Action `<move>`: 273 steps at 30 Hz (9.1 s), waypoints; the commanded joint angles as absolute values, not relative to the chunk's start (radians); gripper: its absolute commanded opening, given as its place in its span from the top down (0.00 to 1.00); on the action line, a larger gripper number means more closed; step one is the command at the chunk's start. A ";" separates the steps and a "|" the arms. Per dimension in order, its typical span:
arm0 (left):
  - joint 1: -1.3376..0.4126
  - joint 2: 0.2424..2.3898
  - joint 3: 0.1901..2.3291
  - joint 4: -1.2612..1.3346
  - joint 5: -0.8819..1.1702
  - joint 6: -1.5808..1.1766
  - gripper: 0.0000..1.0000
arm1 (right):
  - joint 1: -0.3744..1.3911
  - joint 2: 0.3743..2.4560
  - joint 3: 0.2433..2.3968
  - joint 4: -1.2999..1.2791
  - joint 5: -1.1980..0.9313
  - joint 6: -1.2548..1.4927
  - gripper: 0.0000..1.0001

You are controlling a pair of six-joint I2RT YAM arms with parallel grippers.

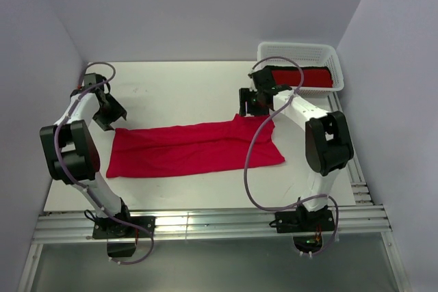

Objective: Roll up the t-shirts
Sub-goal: Fold the tshirt

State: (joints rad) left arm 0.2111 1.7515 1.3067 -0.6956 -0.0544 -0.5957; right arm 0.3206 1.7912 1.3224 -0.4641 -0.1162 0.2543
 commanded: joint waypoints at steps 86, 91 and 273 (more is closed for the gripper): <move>0.160 1.844 1.483 -0.831 -0.308 -0.618 0.91 | 0.528 1.652 1.227 -0.623 0.061 0.442 0.28; 0.078 1.801 1.523 -0.842 -0.322 -0.627 0.58 | 0.528 1.746 1.308 -0.683 0.150 0.402 0.36; -0.048 1.876 1.698 -0.706 0.070 -0.646 0.03 | 0.408 2.281 1.824 -0.152 -0.205 0.844 0.36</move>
